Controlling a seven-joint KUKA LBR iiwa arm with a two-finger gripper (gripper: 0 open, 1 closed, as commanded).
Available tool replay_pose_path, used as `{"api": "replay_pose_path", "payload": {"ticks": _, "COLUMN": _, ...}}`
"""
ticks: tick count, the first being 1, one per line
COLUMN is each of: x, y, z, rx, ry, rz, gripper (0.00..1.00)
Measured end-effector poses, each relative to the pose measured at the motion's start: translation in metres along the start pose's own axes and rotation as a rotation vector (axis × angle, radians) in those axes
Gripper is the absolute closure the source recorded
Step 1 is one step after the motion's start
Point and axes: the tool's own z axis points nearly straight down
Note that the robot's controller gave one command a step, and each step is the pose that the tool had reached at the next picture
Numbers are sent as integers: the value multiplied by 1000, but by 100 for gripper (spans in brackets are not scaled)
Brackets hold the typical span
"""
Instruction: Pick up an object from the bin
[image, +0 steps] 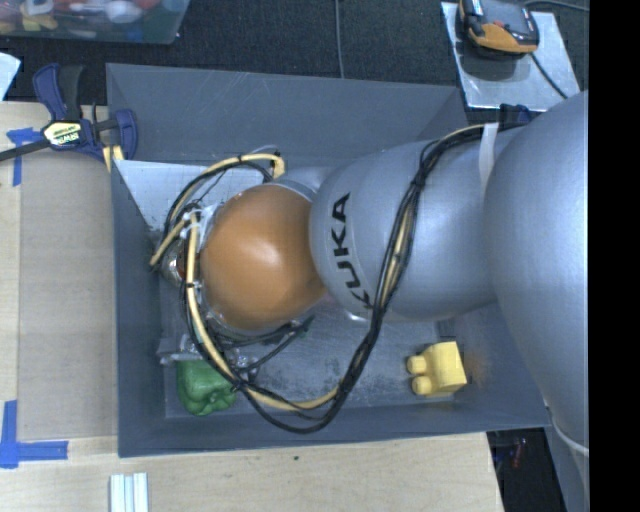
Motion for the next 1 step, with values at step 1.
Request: {"api": "replay_pose_path", "payload": {"ticks": 1, "x": -1, "y": -1, "z": -47, "rx": -1, "ry": -1, "rz": 1, "gripper": 100}}
